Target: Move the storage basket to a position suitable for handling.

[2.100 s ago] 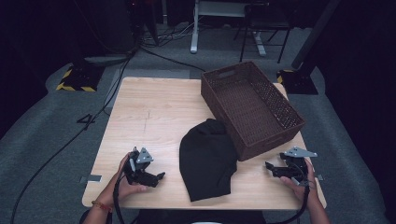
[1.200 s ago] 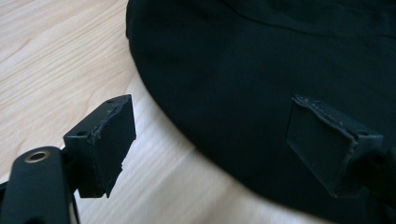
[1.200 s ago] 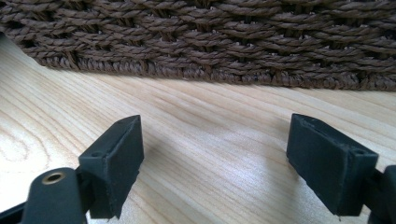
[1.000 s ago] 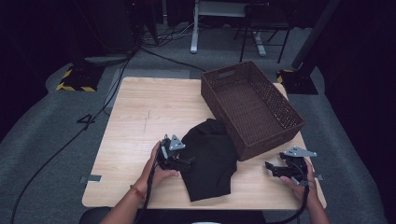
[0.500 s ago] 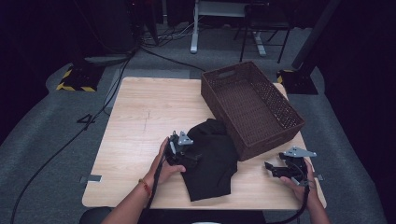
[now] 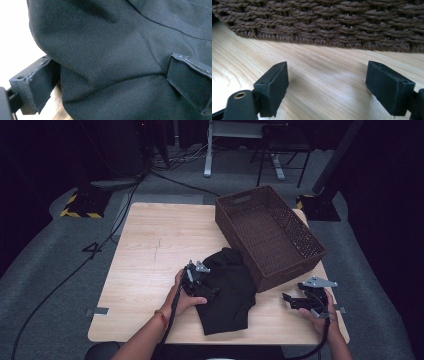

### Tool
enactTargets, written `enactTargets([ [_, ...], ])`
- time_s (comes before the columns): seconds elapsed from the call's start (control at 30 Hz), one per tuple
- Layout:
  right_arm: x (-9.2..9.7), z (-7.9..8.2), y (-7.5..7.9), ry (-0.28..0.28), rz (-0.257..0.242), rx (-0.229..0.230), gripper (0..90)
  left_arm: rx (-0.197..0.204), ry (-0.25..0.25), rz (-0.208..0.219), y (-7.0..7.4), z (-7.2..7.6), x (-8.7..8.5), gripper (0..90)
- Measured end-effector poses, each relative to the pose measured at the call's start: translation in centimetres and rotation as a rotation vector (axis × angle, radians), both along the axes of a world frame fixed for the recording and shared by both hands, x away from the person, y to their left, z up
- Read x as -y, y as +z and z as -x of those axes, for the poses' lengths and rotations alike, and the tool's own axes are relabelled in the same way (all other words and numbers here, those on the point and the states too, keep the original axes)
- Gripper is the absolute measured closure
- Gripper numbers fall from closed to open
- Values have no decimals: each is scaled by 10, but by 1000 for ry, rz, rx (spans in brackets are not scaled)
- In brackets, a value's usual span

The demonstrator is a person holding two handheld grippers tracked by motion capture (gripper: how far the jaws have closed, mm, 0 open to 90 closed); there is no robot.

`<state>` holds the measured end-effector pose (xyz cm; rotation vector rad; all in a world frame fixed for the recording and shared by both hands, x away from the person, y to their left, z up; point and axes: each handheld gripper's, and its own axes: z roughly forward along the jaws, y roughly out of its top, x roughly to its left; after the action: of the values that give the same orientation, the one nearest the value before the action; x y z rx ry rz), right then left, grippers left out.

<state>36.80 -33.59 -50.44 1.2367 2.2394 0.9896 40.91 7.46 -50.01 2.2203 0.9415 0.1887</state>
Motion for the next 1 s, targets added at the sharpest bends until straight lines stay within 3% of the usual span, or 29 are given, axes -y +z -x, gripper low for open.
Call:
enactTargets([
  [0.13, 0, -1, 0, 6, -1, -3, 186, 15, -49, 6, 1, 2, 2, 69],
  [0.3, 0, -1, 0, 8, -1, -3, 186, 5, -112, 57, 3, 6, 4, 329],
  [0.43, 0, -1, 0, 7, -1, -3, 186, -6, -139, 80, 3, 6, 3, 486],
  [0.47, 0, -1, 0, 8, -1, -3, 186, -6, -153, 97, 2, 7, 4, 486],
  [0.5, 0, -1, 0, 9, -1, -3, 186, 5, -176, 92, 3, 8, 5, 597],
  [0.73, 0, -1, 0, 10, -1, -3, 186, 22, -190, 101, 5, 8, 4, 701],
  [0.87, 0, -1, 0, 12, -1, -3, 186, 58, -197, 58, 9, 12, 4, 717],
  [0.93, 0, -1, 0, 12, -1, -3, 186, 55, -185, 59, 11, 13, 1, 709],
  [1.0, 0, -1, 0, 13, -1, -3, 186, 53, -156, 49, 11, 13, 1, 589],
])
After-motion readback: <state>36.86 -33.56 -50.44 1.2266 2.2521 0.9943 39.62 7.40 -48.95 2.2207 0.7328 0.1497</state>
